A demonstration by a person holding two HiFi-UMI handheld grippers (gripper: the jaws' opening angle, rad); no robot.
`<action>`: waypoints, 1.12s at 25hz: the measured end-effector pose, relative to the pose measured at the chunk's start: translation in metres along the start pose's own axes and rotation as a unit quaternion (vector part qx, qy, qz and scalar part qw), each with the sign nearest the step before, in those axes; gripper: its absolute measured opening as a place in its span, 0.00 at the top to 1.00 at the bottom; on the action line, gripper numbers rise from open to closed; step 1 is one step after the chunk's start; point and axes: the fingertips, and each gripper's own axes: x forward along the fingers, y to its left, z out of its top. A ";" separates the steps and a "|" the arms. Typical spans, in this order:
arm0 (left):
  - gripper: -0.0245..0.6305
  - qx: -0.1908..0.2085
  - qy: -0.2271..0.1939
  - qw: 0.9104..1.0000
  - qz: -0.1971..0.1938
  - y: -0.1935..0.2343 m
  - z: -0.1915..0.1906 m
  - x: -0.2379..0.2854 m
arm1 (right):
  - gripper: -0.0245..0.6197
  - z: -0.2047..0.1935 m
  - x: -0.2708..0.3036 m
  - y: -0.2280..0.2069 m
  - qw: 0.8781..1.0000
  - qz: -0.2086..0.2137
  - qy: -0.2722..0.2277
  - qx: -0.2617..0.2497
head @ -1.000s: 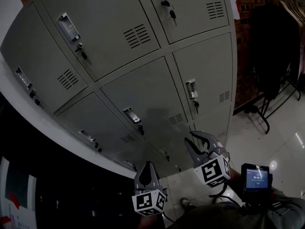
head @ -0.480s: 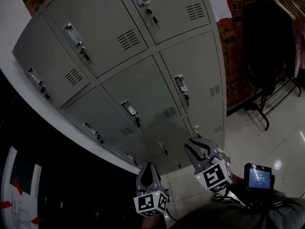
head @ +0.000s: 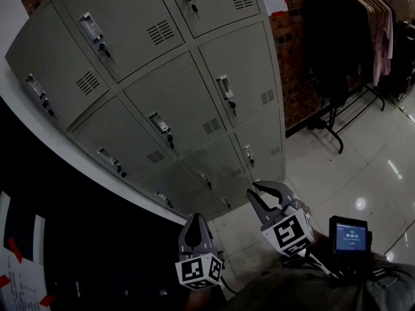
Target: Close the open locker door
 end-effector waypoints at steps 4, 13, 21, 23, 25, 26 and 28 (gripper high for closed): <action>0.96 -0.006 0.000 1.000 -0.015 -0.005 -0.004 -0.016 | 0.86 -0.008 -0.020 0.013 1.000 -0.010 0.022 -0.002; 0.96 -0.016 -0.002 0.999 -0.029 -0.006 -0.013 -0.039 | 0.87 -0.009 -0.041 0.028 0.999 -0.029 0.023 0.001; 0.96 -0.020 -0.002 0.999 -0.025 0.001 -0.014 -0.045 | 0.92 -0.004 -0.038 0.034 0.999 -0.035 0.016 -0.002; 0.96 -0.020 -0.004 0.999 -0.024 0.004 -0.013 -0.045 | 0.92 -0.001 -0.035 0.035 0.999 -0.034 0.012 -0.005; 0.96 -0.021 -0.005 1.000 -0.023 0.005 -0.010 -0.045 | 0.92 0.001 -0.033 0.036 0.999 -0.033 0.010 -0.007; 0.96 -0.021 -0.005 0.999 -0.023 0.006 -0.010 -0.045 | 0.92 0.002 -0.032 0.036 0.999 -0.033 0.010 -0.008; 0.96 -0.021 -0.006 0.999 -0.024 0.007 -0.008 -0.044 | 0.92 0.004 -0.030 0.037 0.999 -0.033 0.010 -0.009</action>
